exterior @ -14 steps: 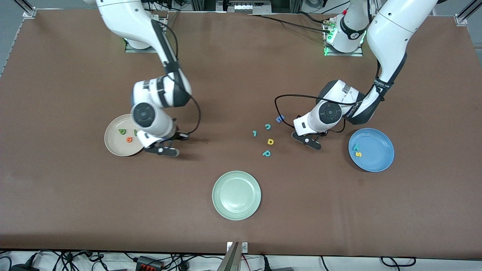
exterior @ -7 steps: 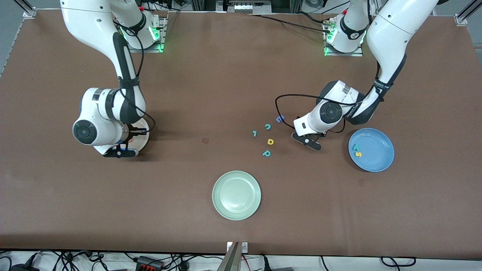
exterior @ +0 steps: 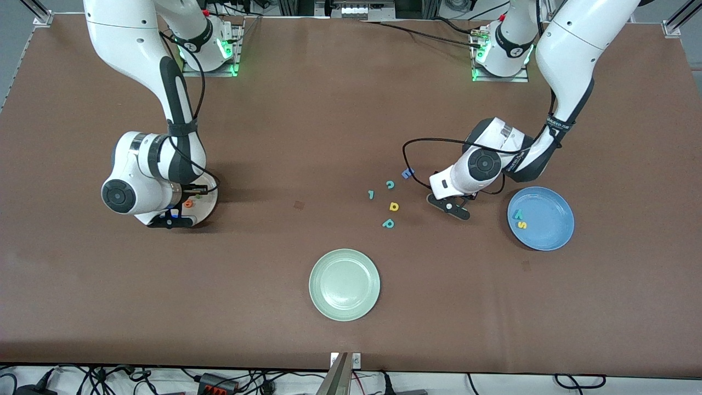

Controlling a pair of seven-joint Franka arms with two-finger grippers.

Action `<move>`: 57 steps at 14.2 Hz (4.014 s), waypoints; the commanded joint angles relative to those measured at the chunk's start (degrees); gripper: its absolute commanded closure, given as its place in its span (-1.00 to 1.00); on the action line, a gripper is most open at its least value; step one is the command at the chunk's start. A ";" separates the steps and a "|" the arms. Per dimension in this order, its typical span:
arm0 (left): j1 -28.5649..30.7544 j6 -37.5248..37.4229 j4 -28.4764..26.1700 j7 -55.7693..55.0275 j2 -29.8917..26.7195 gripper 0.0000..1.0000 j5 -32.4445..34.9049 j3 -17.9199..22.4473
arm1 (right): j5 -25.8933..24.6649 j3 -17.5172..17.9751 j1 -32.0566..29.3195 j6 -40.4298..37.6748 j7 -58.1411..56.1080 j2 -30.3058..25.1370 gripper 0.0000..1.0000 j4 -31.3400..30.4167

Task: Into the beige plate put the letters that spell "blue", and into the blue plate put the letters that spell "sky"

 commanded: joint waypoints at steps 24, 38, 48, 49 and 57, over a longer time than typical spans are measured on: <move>-0.66 -18.94 10.75 -3.63 -0.60 -1.00 -0.75 -0.32 | 2.83 -3.56 -1.64 -11.47 2.35 -2.85 -1.00 16.24; 5.85 -9.90 2.05 -52.63 -0.87 -0.96 -4.44 -3.73 | 2.13 -7.79 0.38 -13.58 5.15 -5.13 -1.00 22.92; 3.39 -4.18 0.46 -73.51 -0.60 -0.34 -3.47 -5.51 | -20.80 21.19 -22.08 -13.49 11.15 -17.52 -1.00 22.92; 3.91 -3.13 0.38 -73.51 -0.69 -0.31 -3.38 -5.24 | -21.60 24.18 -25.95 -13.49 10.71 -18.40 -1.00 22.92; 3.74 1.97 -3.05 -83.53 -2.10 -0.25 3.74 -5.24 | -21.25 30.36 -36.69 -20.52 9.30 -22.45 -1.00 29.07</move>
